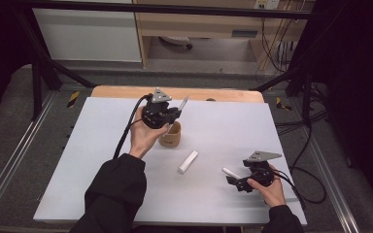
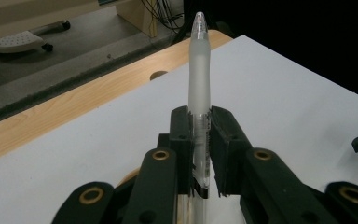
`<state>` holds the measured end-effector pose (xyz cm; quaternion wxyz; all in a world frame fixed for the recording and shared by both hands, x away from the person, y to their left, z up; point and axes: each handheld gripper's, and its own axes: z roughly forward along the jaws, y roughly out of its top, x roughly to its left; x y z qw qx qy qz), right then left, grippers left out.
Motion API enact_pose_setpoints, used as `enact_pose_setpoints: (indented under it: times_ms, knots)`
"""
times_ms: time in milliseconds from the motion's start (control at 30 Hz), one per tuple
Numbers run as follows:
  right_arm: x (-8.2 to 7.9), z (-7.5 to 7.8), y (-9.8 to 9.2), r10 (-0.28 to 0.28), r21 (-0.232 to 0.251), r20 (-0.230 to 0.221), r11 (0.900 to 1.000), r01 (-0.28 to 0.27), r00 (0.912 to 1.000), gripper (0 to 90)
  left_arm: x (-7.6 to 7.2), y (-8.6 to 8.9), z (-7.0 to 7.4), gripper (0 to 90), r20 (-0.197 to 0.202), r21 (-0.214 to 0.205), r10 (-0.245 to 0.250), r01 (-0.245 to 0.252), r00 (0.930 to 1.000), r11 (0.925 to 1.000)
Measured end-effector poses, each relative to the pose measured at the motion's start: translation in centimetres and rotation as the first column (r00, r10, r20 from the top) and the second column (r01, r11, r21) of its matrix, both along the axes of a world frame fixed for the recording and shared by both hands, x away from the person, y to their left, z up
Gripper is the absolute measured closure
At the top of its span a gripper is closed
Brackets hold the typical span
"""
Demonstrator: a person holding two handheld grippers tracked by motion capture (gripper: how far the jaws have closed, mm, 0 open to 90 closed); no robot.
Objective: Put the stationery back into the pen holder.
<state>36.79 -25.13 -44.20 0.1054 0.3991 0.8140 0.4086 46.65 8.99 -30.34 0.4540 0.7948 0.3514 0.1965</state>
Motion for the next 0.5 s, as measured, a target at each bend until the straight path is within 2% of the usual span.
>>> enact_pose_setpoints:
  times_ms: [300, 500]
  knots:
    - [0.0, 0.0, 0.0, 0.000, -0.001, 0.000, 1.0000, 0.000, 1.0000, 0.7, 1.6, -0.9, 0.0, 79.1, 0.015, -0.013, 0.018, -0.018, 0.9997, 0.9998]
    - [0.0, 0.0, -0.1, 0.000, -0.002, 0.004, 1.0000, 0.000, 1.0000, 0.7, 2.9, -1.3, -0.6, 79.1, 0.006, -0.025, 0.033, -0.033, 0.9994, 0.9991]
